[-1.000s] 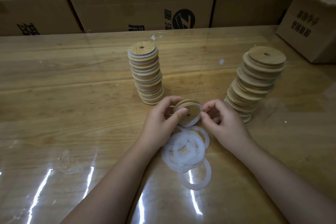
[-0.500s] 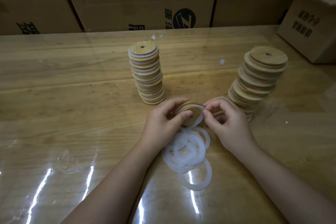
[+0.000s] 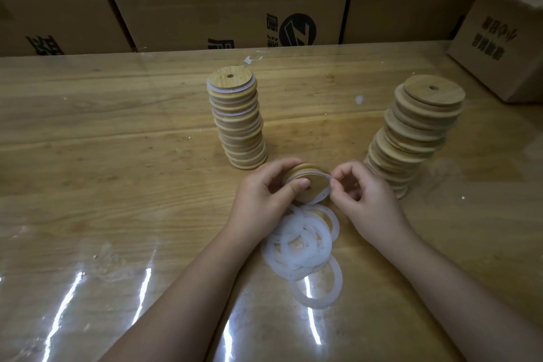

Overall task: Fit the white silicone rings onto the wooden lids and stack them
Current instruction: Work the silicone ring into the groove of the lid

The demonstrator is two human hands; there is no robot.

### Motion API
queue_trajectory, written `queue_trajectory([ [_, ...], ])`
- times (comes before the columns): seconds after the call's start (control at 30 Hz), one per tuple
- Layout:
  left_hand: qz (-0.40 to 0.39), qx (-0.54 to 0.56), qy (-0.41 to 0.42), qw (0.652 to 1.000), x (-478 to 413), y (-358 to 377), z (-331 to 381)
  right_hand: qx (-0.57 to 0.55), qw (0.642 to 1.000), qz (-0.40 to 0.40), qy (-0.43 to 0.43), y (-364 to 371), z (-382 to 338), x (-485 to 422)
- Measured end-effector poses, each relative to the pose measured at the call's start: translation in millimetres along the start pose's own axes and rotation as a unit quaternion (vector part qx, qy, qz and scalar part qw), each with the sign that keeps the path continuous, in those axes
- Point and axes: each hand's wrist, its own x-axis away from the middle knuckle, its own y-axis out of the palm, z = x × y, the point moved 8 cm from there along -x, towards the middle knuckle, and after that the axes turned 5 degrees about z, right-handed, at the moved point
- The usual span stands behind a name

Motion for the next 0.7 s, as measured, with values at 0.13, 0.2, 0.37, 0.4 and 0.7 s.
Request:
queue_trajectory([
  [0.13,0.012,-0.009,0.005,1.0,-0.7,-2.0,1.3,-0.008,1.0,-0.015,0.008,2.1,0.9,-0.5],
  [0.2,0.021,-0.025,0.009,0.999,-0.7,-3.4,2.2,-0.002,1.0,-0.024,0.01,4.1,1.5,0.1],
  [0.37,0.011,-0.066,0.021,0.998,0.8,-1.7,4.7,0.004,1.0,-0.012,0.027,2.4,4.5,-0.6],
  [0.4,0.007,-0.068,0.025,0.997,0.9,-1.5,5.4,0.001,0.999,-0.01,0.032,1.7,5.3,-1.2],
  [0.7,0.013,-0.03,-0.011,0.999,-2.1,-3.6,0.2,-0.022,0.997,0.009,0.067,-2.1,8.7,-1.7],
])
